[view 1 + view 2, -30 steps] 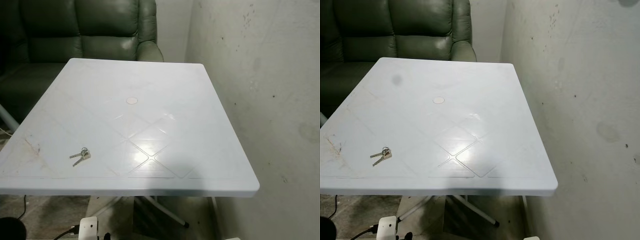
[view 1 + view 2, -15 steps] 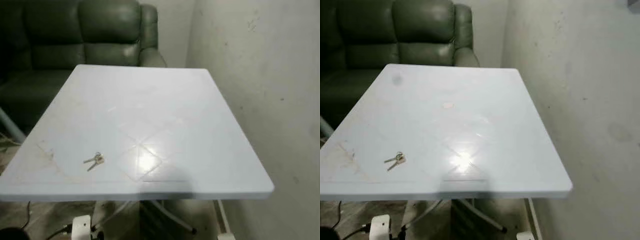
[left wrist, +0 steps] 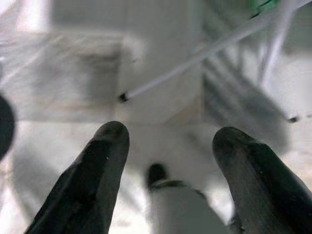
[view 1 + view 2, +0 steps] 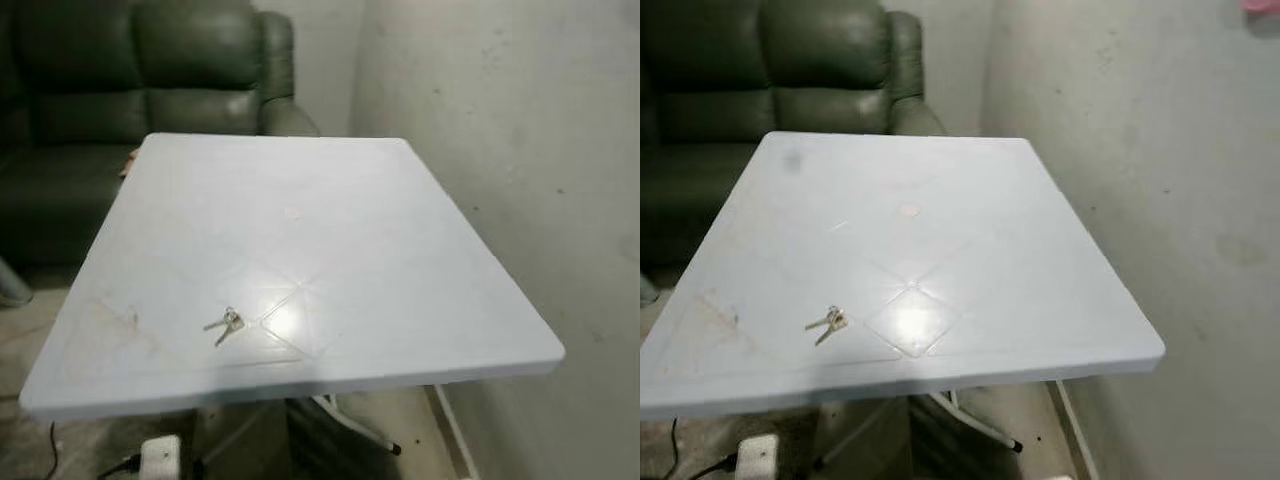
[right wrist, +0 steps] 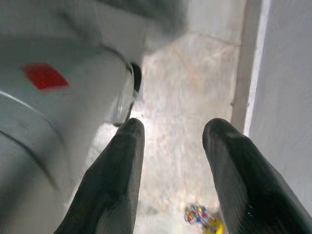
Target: Hang keys on a hook
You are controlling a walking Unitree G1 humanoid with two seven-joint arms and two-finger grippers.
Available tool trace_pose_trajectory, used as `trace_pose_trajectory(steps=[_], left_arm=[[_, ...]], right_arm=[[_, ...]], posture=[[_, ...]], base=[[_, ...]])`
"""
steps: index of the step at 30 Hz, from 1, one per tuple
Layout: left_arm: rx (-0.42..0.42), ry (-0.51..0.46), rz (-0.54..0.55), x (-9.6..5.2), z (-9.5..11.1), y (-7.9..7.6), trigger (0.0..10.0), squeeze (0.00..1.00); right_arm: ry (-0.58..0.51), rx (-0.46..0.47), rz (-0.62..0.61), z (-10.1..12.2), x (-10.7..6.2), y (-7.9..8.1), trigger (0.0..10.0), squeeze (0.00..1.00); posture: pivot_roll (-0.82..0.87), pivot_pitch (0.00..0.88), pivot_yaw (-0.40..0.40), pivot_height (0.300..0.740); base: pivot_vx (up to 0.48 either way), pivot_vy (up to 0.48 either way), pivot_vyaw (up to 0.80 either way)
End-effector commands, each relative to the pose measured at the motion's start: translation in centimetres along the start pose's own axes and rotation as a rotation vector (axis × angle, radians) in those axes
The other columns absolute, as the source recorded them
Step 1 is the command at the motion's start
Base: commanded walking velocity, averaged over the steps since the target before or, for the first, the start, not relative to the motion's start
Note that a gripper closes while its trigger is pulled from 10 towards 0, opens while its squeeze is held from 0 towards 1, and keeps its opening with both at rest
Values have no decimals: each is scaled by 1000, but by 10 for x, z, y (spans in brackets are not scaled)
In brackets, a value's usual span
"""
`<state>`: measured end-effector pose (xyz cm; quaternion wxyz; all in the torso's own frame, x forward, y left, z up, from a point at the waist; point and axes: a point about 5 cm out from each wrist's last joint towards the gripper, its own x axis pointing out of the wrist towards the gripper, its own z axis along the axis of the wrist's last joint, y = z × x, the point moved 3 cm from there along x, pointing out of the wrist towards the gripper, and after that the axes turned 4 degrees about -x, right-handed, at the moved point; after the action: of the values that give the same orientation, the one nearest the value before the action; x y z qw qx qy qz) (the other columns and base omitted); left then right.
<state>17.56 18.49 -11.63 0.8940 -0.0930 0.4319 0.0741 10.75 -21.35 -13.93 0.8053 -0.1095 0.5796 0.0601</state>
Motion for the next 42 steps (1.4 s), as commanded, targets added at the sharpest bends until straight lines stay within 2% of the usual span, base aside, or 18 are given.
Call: trace_pose_trajectory(steps=[1,11,17,22,23,28,30,32,35,42], left_arm=[[7,25,43,-4,-7,17,10000,0],[10,34,61,-4,-10,19,10000,0],[10,22,59,-4,-8,19,10000,0],[36,16,40,-4,-7,15,10000,0],[86,13,9,-4,-7,10,10000,0],[92,13,6,-4,-7,10,10000,0],[102,20,-6,-5,-12,6,10000,0],[102,23,-9,-5,-14,5,10000,0],[51,16,6,-5,-13,6,10000,0],[43,18,25,-4,-10,9,10000,0]], right_arm=[[-38,3,10,11,1,3,10000,0],[-34,2,28,7,2,16,10000,0],[-37,2,29,8,2,15,10000,0],[-41,0,28,10,2,14,10000,0],[-50,-8,28,14,2,13,10000,0],[-51,-9,28,14,2,13,10000,0],[-52,-7,18,14,2,8,10000,0],[-52,-8,14,14,1,5,10000,0],[-50,-10,17,11,1,4,10000,0],[-61,-6,20,17,1,4,10000,0]], posture=[[-69,0,-42,732],[-67,0,-43,732],[-67,0,-43,732],[-65,0,-44,732],[-65,0,-45,732],[-65,0,-45,732],[-63,0,-48,732],[-62,0,-49,732],[-62,0,-50,732],[-66,0,-50,732]], base=[[0,439,0],[0,86,0],[0,0,0],[0,0,0],[0,0,0],[0,0,0],[0,0,0],[0,0,0],[0,0,0],[0,0,0]])
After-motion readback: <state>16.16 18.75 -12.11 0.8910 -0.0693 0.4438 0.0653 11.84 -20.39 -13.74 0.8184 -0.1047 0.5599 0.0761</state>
